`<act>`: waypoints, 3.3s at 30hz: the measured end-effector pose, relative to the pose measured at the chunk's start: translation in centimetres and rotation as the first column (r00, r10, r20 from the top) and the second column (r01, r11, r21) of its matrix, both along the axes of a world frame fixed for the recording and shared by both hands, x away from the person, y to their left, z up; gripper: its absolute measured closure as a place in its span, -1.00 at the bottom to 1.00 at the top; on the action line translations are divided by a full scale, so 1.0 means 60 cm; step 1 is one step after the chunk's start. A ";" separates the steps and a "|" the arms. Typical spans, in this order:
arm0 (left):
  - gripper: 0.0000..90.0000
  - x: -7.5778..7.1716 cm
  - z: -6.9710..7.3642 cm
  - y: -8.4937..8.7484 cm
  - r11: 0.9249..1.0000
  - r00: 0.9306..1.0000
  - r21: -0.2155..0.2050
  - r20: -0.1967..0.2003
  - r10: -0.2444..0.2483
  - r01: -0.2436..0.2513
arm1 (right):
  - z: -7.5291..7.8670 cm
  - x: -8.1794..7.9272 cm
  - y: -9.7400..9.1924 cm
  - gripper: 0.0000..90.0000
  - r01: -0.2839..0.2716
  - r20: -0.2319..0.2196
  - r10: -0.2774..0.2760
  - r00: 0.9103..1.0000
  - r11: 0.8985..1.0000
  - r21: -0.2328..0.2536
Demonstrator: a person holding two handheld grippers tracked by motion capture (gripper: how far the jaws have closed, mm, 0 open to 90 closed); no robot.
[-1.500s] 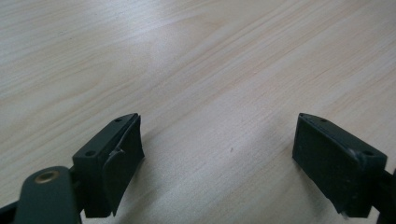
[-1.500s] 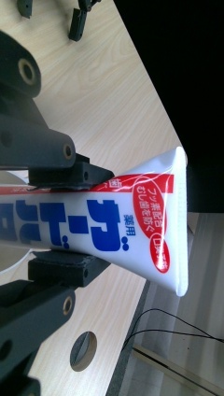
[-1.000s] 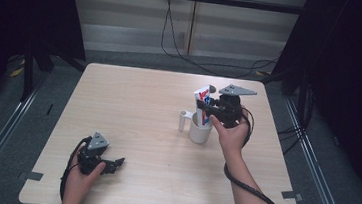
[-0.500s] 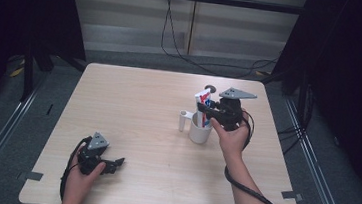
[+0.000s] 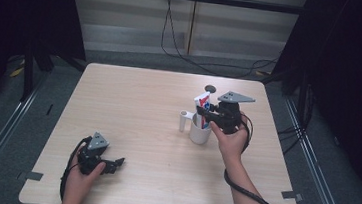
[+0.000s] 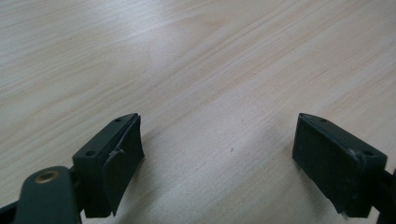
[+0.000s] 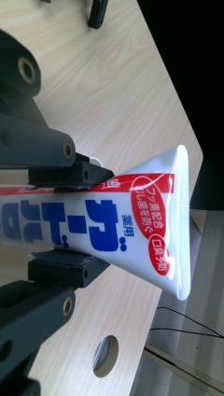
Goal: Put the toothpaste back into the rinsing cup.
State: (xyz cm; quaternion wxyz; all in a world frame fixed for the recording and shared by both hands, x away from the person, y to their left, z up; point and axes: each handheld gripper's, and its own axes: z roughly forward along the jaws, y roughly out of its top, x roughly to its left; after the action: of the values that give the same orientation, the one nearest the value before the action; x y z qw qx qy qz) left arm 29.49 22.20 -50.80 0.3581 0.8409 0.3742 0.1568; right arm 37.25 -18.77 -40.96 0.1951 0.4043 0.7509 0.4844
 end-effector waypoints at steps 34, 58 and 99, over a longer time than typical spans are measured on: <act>-0.65 0.000 0.000 0.000 1.000 1.000 0.000 0.000 -0.001 0.001 | -0.033 -0.015 -0.006 0.40 -0.001 -0.003 0.001 1.000 1.000 -0.003; -0.65 0.000 0.000 0.000 1.000 1.000 0.000 0.000 0.001 -0.001 | -0.056 -0.025 -0.014 0.38 -0.014 -0.002 0.014 1.000 1.000 -0.015; -0.66 0.000 -0.001 0.000 1.000 1.000 -0.025 -0.009 0.005 -0.005 | -0.052 -0.045 -0.028 0.02 -0.029 0.021 0.030 0.999 0.999 -0.045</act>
State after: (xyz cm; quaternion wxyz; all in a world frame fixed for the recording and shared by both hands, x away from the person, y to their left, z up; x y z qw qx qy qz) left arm 29.50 22.21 -50.84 0.3665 0.8362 0.3797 0.1494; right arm 34.56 -20.42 -44.09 0.2052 0.3836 0.7653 0.4745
